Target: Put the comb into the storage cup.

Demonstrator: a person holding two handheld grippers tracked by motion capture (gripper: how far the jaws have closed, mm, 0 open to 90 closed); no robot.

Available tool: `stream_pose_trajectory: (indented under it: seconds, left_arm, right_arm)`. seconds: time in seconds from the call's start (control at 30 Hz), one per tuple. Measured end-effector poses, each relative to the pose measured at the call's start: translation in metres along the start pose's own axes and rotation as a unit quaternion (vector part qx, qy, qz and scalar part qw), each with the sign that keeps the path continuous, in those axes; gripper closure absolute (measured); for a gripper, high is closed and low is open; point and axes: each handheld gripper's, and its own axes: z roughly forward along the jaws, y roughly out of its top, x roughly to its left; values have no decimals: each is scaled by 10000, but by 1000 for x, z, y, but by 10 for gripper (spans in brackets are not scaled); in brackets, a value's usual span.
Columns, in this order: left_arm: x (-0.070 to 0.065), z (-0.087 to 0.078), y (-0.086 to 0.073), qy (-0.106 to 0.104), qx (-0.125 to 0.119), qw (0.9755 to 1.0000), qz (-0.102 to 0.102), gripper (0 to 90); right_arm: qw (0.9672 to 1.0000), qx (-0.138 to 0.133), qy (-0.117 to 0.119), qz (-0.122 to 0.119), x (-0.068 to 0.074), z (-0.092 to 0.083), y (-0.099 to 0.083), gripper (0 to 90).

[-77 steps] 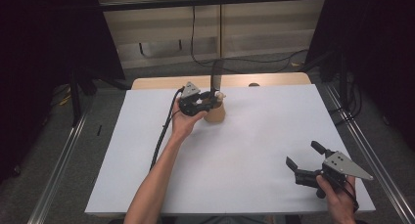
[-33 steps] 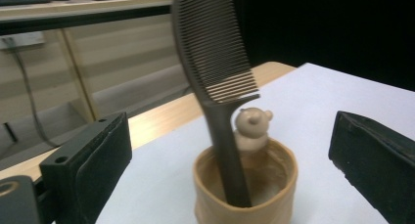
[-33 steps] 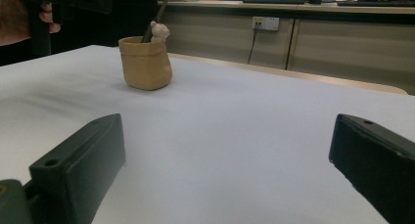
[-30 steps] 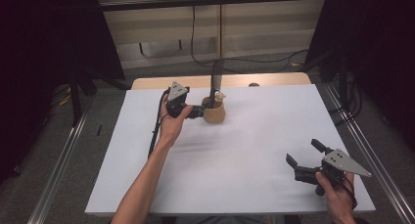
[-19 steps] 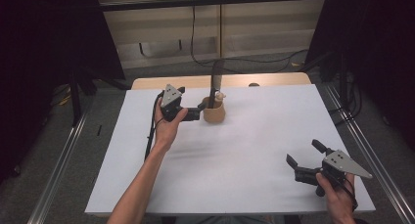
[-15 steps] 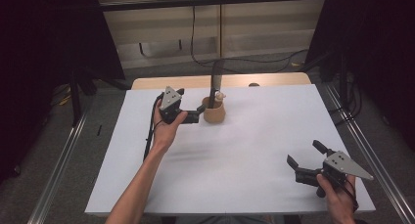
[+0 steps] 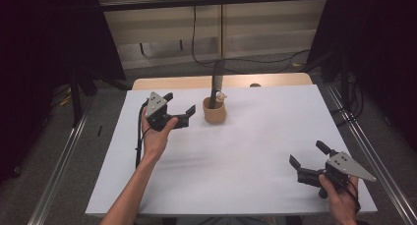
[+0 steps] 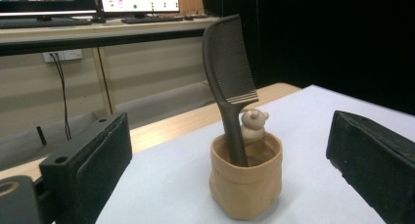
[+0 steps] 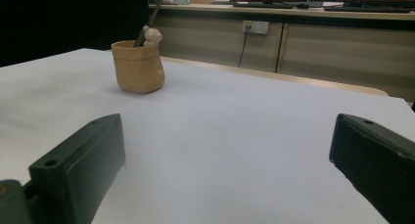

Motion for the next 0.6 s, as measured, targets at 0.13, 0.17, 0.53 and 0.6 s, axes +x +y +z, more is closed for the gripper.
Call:
stream_pose_trajectory:
  seconds: [0.13, 0.17, 0.53, 0.6]
  left_arm:
    - [-2, -11, -1, 8, -45, 9999, 129, 31]
    - [-2, -15, -1, -12, 12, 9998, 191, 31]
    - [0, -48, -10, 147, -172, 9997, 20, 35]
    - [0, -50, -12, 165, -186, 9997, -15, 36]
  right_arm:
    - [10000, 0, -9, 17, -1, 0, 0, 0]
    - [10000, -6, -8, 10, -1, 0, 0, 0]
    - [10000, 1, -36, -14, -1, 1, 0, 0]
    - [10000, -4, -19, -6, 0, 1, 0, 0]
